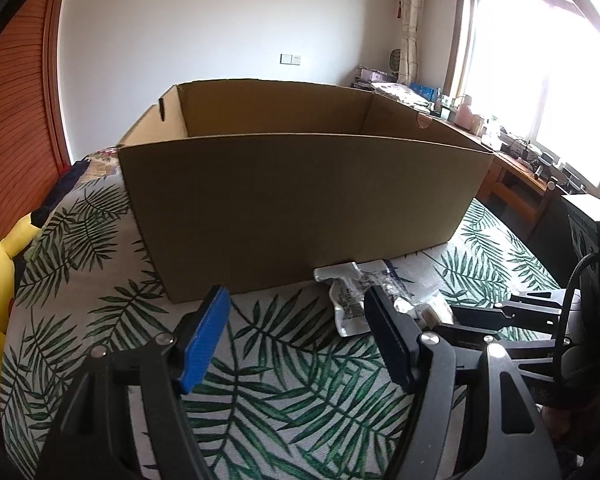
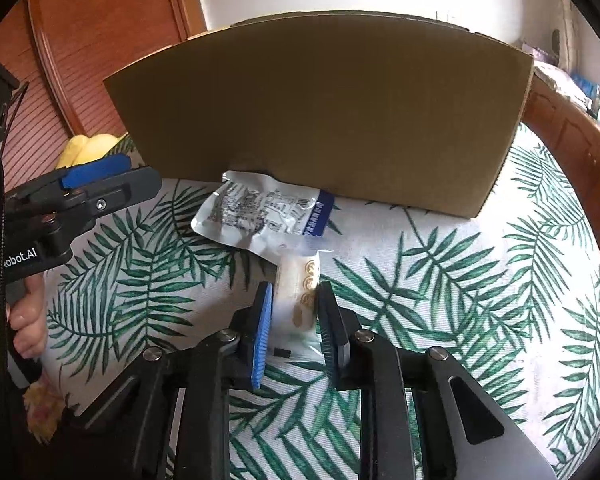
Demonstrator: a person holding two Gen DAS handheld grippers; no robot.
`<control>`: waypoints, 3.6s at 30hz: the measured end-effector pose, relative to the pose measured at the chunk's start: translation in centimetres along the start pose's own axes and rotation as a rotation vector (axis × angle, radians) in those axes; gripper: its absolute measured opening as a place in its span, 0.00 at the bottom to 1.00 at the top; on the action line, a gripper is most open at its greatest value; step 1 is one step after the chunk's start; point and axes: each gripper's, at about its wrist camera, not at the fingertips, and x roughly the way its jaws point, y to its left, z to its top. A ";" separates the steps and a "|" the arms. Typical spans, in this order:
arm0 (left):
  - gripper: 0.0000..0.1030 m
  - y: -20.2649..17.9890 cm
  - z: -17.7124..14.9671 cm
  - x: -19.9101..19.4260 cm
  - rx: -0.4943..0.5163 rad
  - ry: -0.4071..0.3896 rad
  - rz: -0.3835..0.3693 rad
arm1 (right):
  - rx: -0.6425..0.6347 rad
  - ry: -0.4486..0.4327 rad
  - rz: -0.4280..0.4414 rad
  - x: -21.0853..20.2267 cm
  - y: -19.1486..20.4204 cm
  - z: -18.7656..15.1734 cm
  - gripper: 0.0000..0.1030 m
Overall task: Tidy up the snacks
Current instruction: 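Grasp the cream gold-circle bar with the right tool while the left grasps the silver printed pouch, then lift both held snacks and carry them over the box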
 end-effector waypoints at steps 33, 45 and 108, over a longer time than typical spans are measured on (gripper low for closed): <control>0.70 -6.3 1.3 8.0 0.061 0.190 0.069 | 0.019 -0.079 -0.034 -2.9 -6.7 -3.0 0.22; 0.79 -7.9 0.9 9.2 0.074 0.232 0.066 | 0.001 -0.087 -0.048 -2.9 -5.8 -3.3 0.21; 0.67 -5.1 3.9 -3.0 0.056 -0.012 -0.046 | -0.034 -0.235 -0.094 -9.3 -5.1 1.7 0.19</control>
